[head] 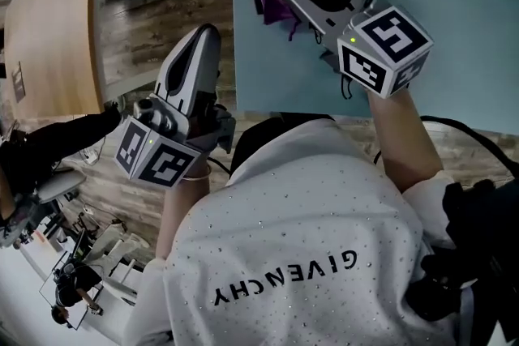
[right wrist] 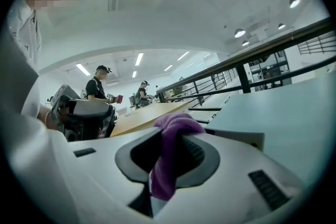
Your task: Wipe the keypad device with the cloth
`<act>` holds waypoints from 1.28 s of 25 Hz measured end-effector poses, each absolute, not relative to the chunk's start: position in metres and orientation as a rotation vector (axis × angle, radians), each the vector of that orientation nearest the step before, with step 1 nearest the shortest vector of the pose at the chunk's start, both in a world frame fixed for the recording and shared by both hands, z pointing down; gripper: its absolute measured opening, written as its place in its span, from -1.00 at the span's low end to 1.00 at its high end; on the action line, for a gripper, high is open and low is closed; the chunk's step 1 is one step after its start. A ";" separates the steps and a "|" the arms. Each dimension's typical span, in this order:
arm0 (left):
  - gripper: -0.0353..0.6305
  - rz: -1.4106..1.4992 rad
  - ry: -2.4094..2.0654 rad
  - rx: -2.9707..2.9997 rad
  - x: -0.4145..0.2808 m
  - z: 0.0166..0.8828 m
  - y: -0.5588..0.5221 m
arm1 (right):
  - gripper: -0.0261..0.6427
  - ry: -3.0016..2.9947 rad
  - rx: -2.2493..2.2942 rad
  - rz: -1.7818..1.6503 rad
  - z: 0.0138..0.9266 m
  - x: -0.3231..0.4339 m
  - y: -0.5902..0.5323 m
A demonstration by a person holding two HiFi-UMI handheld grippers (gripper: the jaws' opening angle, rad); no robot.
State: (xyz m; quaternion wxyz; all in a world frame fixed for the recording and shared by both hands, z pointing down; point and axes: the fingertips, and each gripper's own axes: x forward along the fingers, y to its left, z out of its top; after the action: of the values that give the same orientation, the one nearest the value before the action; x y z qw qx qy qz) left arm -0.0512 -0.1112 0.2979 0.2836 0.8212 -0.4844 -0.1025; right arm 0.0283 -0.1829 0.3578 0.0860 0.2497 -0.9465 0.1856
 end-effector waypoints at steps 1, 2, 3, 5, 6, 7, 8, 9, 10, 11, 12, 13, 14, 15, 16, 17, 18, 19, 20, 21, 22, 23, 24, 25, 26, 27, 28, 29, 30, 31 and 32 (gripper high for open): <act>-0.89 -0.276 -1.310 2.190 -0.056 0.301 -0.109 | -0.73 -2.829 0.719 0.564 0.360 0.018 -0.182; -0.89 -0.277 -1.322 2.184 -0.062 0.305 -0.107 | -0.73 -2.839 0.691 0.581 0.363 0.008 -0.180; -0.89 -0.279 -1.334 2.179 -0.067 0.307 -0.104 | -0.73 -2.851 0.662 0.598 0.365 -0.003 -0.177; -0.89 -0.282 -1.355 2.177 -0.077 0.308 -0.097 | -0.73 -2.865 0.607 0.616 0.366 -0.022 -0.169; -0.89 -0.284 -1.363 2.175 -0.082 0.307 -0.093 | -0.73 -2.863 0.588 0.616 0.368 -0.029 -0.165; -0.89 -0.286 -1.373 2.173 -0.086 0.307 -0.090 | -0.73 -2.856 0.577 0.614 0.370 -0.035 -0.162; -0.89 -0.288 -1.382 2.168 -0.089 0.307 -0.086 | -0.73 -2.842 0.574 0.614 0.374 -0.040 -0.161; -0.89 -0.290 -1.390 2.162 -0.092 0.309 -0.084 | -0.73 -2.825 0.580 0.616 0.379 -0.042 -0.161; -0.89 -0.293 -1.397 2.154 -0.094 0.311 -0.082 | -0.73 -2.805 0.596 0.621 0.384 -0.042 -0.162; -0.89 -0.298 -1.401 2.146 -0.095 0.312 -0.081 | -0.73 -2.786 0.617 0.628 0.389 -0.040 -0.164; -0.89 -0.306 -1.400 2.140 -0.095 0.314 -0.080 | -0.73 -2.772 0.639 0.635 0.392 -0.037 -0.166; -0.89 -0.314 -1.393 2.136 -0.094 0.315 -0.079 | -0.73 -2.764 0.656 0.641 0.395 -0.033 -0.167; -0.89 -0.321 -1.383 2.135 -0.093 0.316 -0.078 | -0.73 -2.761 0.668 0.646 0.396 -0.029 -0.167; -0.89 -0.324 -1.370 2.137 -0.091 0.317 -0.078 | -0.73 -2.759 0.679 0.649 0.396 -0.026 -0.167; -0.89 -0.323 -1.357 2.141 -0.089 0.318 -0.079 | -0.73 -2.756 0.692 0.650 0.396 -0.022 -0.168; -0.89 -0.319 -1.346 2.146 -0.087 0.317 -0.080 | -0.73 -2.751 0.706 0.649 0.396 -0.019 -0.169; -0.89 -0.316 -1.335 2.151 -0.086 0.316 -0.082 | -0.72 -2.744 0.721 0.647 0.396 -0.016 -0.171; -0.89 -0.315 -1.326 2.154 -0.085 0.316 -0.084 | -0.72 -2.737 0.737 0.645 0.395 -0.013 -0.172; -0.89 -0.315 -1.317 2.157 -0.084 0.315 -0.086 | -0.73 -2.729 0.755 0.643 0.395 -0.009 -0.174; -0.89 -0.316 -1.307 2.160 -0.082 0.315 -0.088 | -0.72 -2.719 0.775 0.641 0.396 -0.004 -0.175; -0.89 -0.316 -1.295 2.165 -0.080 0.315 -0.090 | -0.72 -2.709 0.796 0.638 0.397 0.001 -0.175; -0.89 -0.316 -1.281 2.172 -0.077 0.316 -0.091 | -0.73 -2.698 0.820 0.637 0.399 0.007 -0.176; -0.89 -0.315 -1.266 2.180 -0.073 0.316 -0.093 | -0.72 -2.688 0.842 0.635 0.400 0.014 -0.176; -0.89 -0.314 -1.252 2.188 -0.070 0.316 -0.095 | -0.73 -2.678 0.863 0.635 0.401 0.020 -0.177; -0.89 -0.312 -1.239 2.196 -0.066 0.315 -0.097 | -0.73 -2.670 0.880 0.634 0.401 0.026 -0.178; -0.89 -0.311 -1.226 2.202 -0.062 0.314 -0.098 | -0.73 -2.664 0.896 0.633 0.401 0.032 -0.178; -0.89 -0.310 -1.213 2.209 -0.058 0.312 -0.099 | -0.73 -2.658 0.912 0.632 0.399 0.038 -0.178; -0.89 -0.308 -1.201 2.217 -0.053 0.309 -0.098 | -0.73 -2.654 0.928 0.631 0.396 0.044 -0.176; -0.89 -0.304 -1.189 2.225 -0.049 0.306 -0.095 | -0.72 -2.651 0.945 0.631 0.394 0.049 -0.173; -0.89 -0.300 -1.178 2.232 -0.044 0.304 -0.092 | -0.72 -2.649 0.962 0.631 0.391 0.055 -0.170; -0.89 -0.296 -1.168 2.238 -0.040 0.303 -0.090 | -0.73 -2.645 0.980 0.629 0.390 0.061 -0.168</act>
State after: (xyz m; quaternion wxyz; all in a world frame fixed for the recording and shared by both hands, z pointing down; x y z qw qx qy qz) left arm -0.0402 -0.0898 0.3029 0.2952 0.8412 -0.4391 -0.1113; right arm 0.0607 -0.1675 0.3900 0.1256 0.3365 -0.9079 0.2159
